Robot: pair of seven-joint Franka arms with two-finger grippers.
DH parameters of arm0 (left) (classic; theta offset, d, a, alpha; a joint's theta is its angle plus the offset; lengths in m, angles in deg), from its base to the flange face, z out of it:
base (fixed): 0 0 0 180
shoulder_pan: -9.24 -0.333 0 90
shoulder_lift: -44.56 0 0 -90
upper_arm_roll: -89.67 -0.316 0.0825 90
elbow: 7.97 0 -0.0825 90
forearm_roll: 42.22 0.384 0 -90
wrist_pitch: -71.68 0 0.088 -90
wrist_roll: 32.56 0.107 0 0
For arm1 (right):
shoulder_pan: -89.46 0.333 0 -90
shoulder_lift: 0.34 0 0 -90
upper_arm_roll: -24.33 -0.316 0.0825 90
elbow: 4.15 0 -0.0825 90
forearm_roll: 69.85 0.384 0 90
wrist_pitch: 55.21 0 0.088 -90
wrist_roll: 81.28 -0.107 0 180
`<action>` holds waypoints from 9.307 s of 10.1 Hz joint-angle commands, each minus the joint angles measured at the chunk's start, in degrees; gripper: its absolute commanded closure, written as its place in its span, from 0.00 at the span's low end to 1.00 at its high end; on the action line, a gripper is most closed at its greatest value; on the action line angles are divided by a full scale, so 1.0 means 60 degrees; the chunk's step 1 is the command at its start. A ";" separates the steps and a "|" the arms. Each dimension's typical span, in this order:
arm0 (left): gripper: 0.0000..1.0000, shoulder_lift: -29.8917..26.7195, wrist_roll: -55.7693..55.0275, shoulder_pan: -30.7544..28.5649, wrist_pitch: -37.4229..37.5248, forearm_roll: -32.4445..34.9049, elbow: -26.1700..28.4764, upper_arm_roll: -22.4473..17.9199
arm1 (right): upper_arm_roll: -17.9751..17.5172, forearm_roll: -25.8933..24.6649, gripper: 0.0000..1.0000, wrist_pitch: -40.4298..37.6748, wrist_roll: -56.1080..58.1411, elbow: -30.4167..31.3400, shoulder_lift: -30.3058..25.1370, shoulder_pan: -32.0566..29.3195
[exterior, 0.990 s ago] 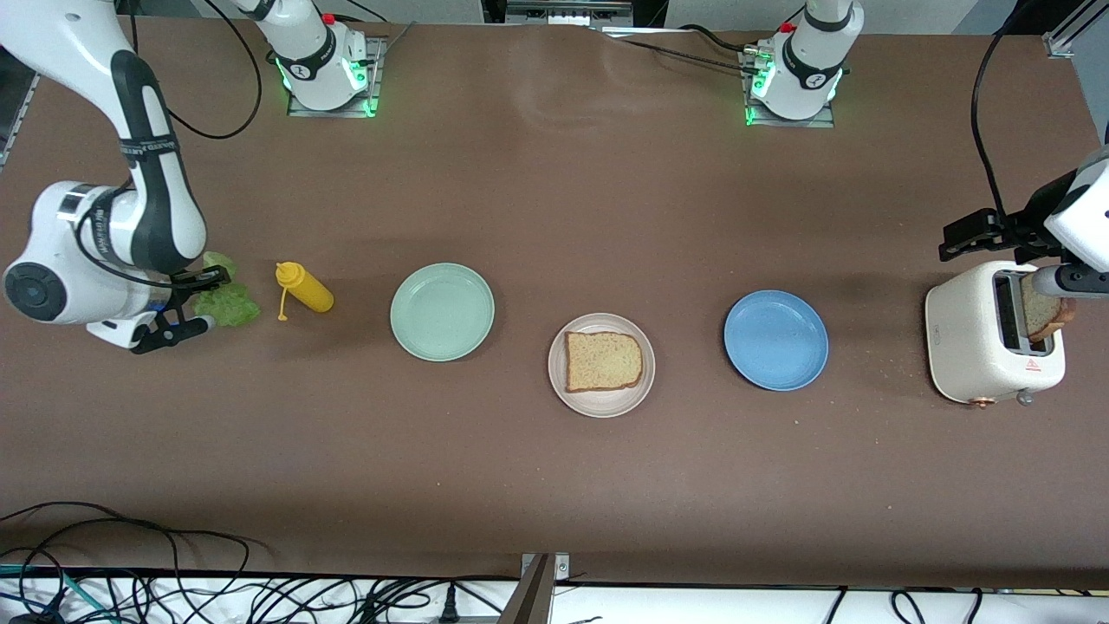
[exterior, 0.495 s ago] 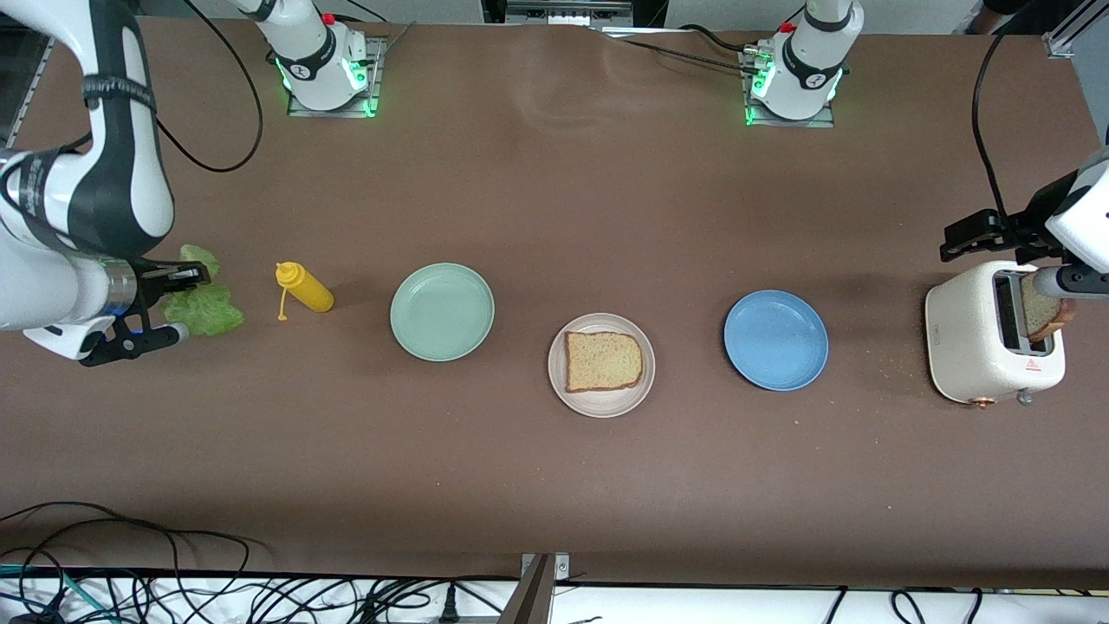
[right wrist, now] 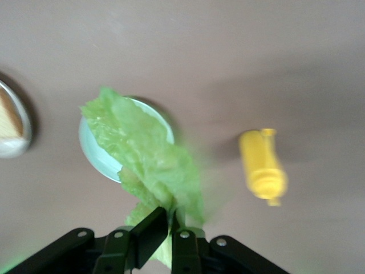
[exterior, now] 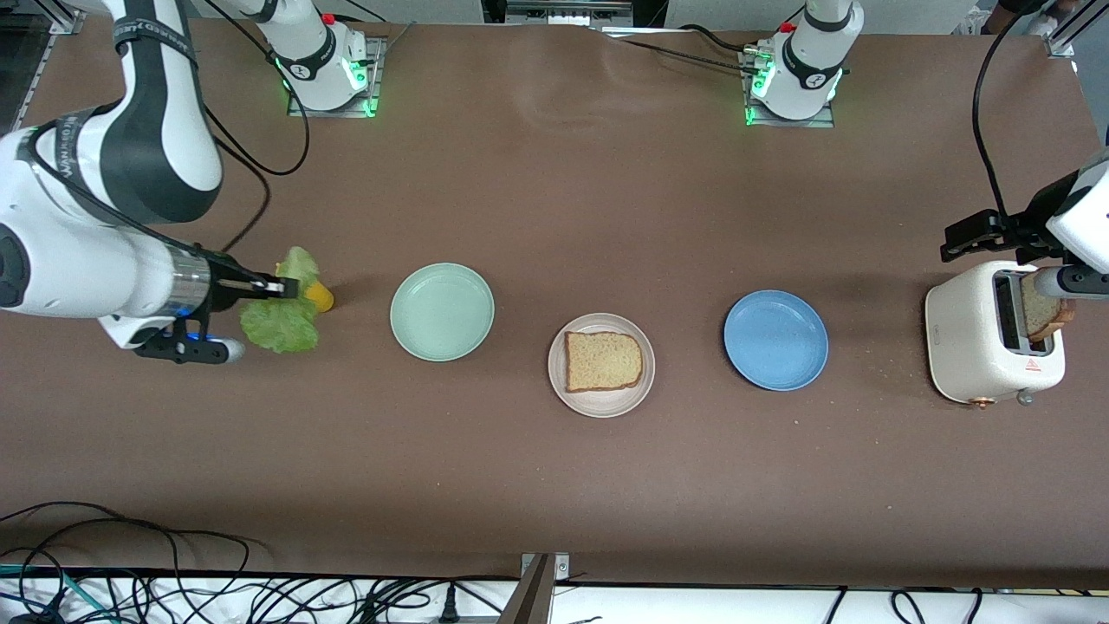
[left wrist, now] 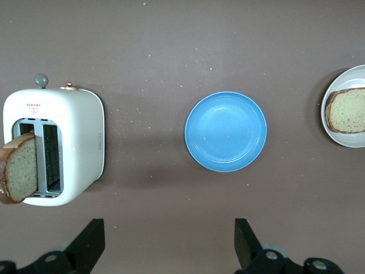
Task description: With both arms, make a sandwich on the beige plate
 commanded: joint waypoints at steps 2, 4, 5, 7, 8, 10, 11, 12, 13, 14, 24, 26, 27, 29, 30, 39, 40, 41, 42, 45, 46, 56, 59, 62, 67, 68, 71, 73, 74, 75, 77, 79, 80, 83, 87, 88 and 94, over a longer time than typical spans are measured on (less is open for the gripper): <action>0.00 -0.0006 0.0004 -0.0036 0.0018 0.0134 -0.0031 0.0044 | 0.0058 0.1763 0.98 0.2262 -0.2930 -0.0368 0.0765 0.1053; 0.00 -0.0006 0.0004 -0.0065 0.0018 0.0148 -0.0046 0.0044 | 0.0072 0.2528 0.98 0.4618 -0.4147 -0.0368 0.1263 0.1872; 0.00 -0.0006 0.0004 -0.0065 0.0018 0.0148 -0.0046 0.0044 | 0.0058 0.2589 0.98 0.5892 -0.4921 -0.0368 0.1570 0.2196; 0.00 0.0009 0.0004 -0.0065 -0.0113 0.0148 0.0013 0.0044 | 0.0058 0.2880 0.98 0.8688 -0.6547 -0.0398 0.2345 0.3103; 0.00 0.0009 0.0004 -0.0065 -0.0114 0.0148 0.0042 0.0044 | 0.0058 0.2911 0.98 0.9921 -0.7222 -0.0543 0.2857 0.3600; 0.00 0.0009 0.0004 -0.0065 -0.0114 0.0148 0.0042 0.0044 | -0.0059 0.2911 0.98 1.0868 -0.7740 -0.0661 0.3693 0.4363; 0.00 0.0009 0.0004 -0.0065 -0.0114 0.0148 0.0042 0.0044 | -0.0437 0.2911 0.98 1.1422 -0.7800 -0.0864 0.4147 0.4469; 0.00 0.0009 0.0004 -0.0065 -0.0114 0.0148 0.0042 0.0044 | -0.0933 0.2911 0.98 1.1993 -0.7829 -0.0939 0.4485 0.4470; 0.00 0.0009 0.0004 -0.0065 -0.0114 0.0148 0.0042 0.0044 | -0.1257 0.2911 0.98 1.2362 -0.8149 -0.0925 0.4619 0.4470; 0.00 0.0053 0.0004 -0.0080 -0.0114 0.0148 0.0028 0.0044 | -0.1290 0.2911 0.97 1.2322 -0.8688 -0.0882 0.4620 0.4571; 0.00 0.0053 0.0004 -0.0080 -0.0114 0.0148 0.0028 0.0044 | -0.0075 0.0852 0.00 0.7100 -0.8724 -0.0764 0.3334 0.4778; 0.00 0.0053 0.0004 -0.0080 -0.0114 0.0148 0.0027 0.0044 | 0.0421 -0.0102 0.00 0.5112 -0.7779 -0.0763 0.2762 0.4733; 0.00 0.0053 0.0019 -0.0094 -0.0114 0.0148 0.0027 0.0044 | 0.0772 -0.0454 0.00 0.4157 -0.6350 -0.0764 0.2513 0.4733; 0.00 0.0053 0.0004 -0.0109 -0.0114 0.0148 0.0013 0.0044 | 0.1926 -0.0575 0.00 0.2413 -0.3407 -0.0749 0.2161 0.4748; 0.00 0.0053 0.0004 -0.0095 -0.0114 0.0148 -0.0016 0.0044 | 0.2527 -0.0604 0.00 0.1607 -0.1752 -0.0735 0.1985 0.4748; 0.00 0.0009 0.0004 -0.0109 -0.0099 0.0148 -0.0016 0.0059 | 0.7609 -0.0400 0.00 0.0248 0.9540 0.3698 -0.0724 0.4748; 0.00 0.0009 -0.0010 -0.0109 -0.0099 0.0148 -0.0016 0.0059 | 0.8153 -0.0080 0.00 0.0454 1.1095 0.4081 -0.0814 0.4748; 0.00 0.0009 0.0004 -0.0109 -0.0099 0.0134 -0.0002 0.0059 | 0.8477 0.0402 0.00 0.0572 1.2459 0.4331 -0.0800 0.4574; 0.00 0.0024 0.0004 -0.0109 -0.0099 0.0148 -0.0002 0.0059 | 0.8480 0.0929 0.00 0.0660 1.3619 0.4580 -0.0771 0.4181; 0.00 0.0024 0.0004 -0.0109 -0.0099 0.0148 -0.0002 0.0044 | 0.8466 0.3078 0.00 0.1245 1.7191 0.5604 -0.0435 0.3344; 0.00 0.0024 0.0004 -0.0109 -0.0099 0.0148 0.0013 0.0044 | 0.8451 0.3899 0.00 0.1247 1.8394 0.5797 -0.0202 0.3240; 0.00 0.0038 0.0004 -0.0153 -0.0114 0.0279 -0.0016 0.0059 | 0.4694 0.9767 0.00 -0.1521 2.6940 0.6634 0.2671 -0.1017; 0.00 0.0053 0.0019 -0.0153 -0.0114 0.0295 -0.0016 0.0044 | 0.2873 1.0074 0.00 -0.1828 2.8015 0.5946 0.3037 -0.2456; 0.00 0.0039 0.0019 -0.0153 -0.0114 0.0295 -0.0016 0.0059 | 0.2446 1.0498 0.08 -0.2062 2.8410 0.5945 0.3315 -0.2532; 0.00 0.0053 0.0019 -0.0241 -0.0114 0.0295 -0.0031 0.0044 | 0.2445 1.0470 0.98 -0.2224 2.7901 0.5537 0.3302 -0.2445; 0.00 0.0053 0.0019 -0.0241 -0.0114 0.0295 -0.0017 0.0059 | 0.2445 1.0397 0.99 -0.2210 2.7086 0.5317 0.3287 -0.2386; 0.00 0.0053 0.0019 -0.0241 -0.0114 0.0295 -0.0016 0.0044 | 0.2504 1.0295 0.99 -0.1904 2.4523 0.4060 0.3214 -0.1846; 0.00 0.0053 0.0019 -0.0241 -0.0114 0.0295 -0.0016 0.0059 | 0.2591 0.9653 0.99 -0.0591 2.2837 0.3165 0.3126 -0.1086; 0.00 0.0053 0.0019 -0.0241 -0.0114 0.0295 -0.0016 0.0044 | 0.2650 0.9374 0.99 0.0040 2.2134 0.2799 0.3068 -0.0589; 0.00 0.0053 0.0019 -0.0241 -0.0114 0.0295 -0.0016 0.0044 | 0.2882 0.8777 0.99 0.0858 2.1561 0.2419 0.3053 0.0083; 0.00 0.0053 0.0019 -0.0241 -0.0114 0.0295 -0.0031 0.0044 | 0.3555 0.8129 0.99 0.1843 2.0273 0.1933 0.3053 0.1591; 0.00 0.0068 0.0019 -0.0255 -0.0114 0.0295 -0.0002 0.0044 | 0.4492 0.6743 0.99 0.2620 1.7600 0.1174 0.3067 0.3493; 0.00 0.0068 0.0019 -0.0241 -0.0128 0.0295 -0.0016 0.0044 | 0.4598 0.5865 0.99 0.3059 1.6397 0.0894 0.3067 0.4141; 0.00 0.0111 0.0019 -0.0255 -0.0128 0.0295 -0.0031 0.0044 | 0.4555 0.3374 1.00 0.3983 1.3812 0.0569 0.3140 0.5316; 0.00 0.0112 0.0019 -0.0270 -0.0143 0.0295 -0.0031 0.0044 | 0.4278 -0.0624 1.00 0.4616 1.1716 -0.0351 0.3622 0.6518; 0.00 0.0112 0.0019 -0.0270 -0.0143 0.0295 -0.0031 0.0044 | 0.4262 -0.1388 1.00 0.4631 1.1639 -0.0658 0.3943 0.6825; 0.00 0.0126 0.0019 -0.0314 -0.0158 0.0295 -0.0031 0.0044 | 0.4291 -0.3559 1.00 0.4924 0.9327 -0.1188 0.4620 0.7838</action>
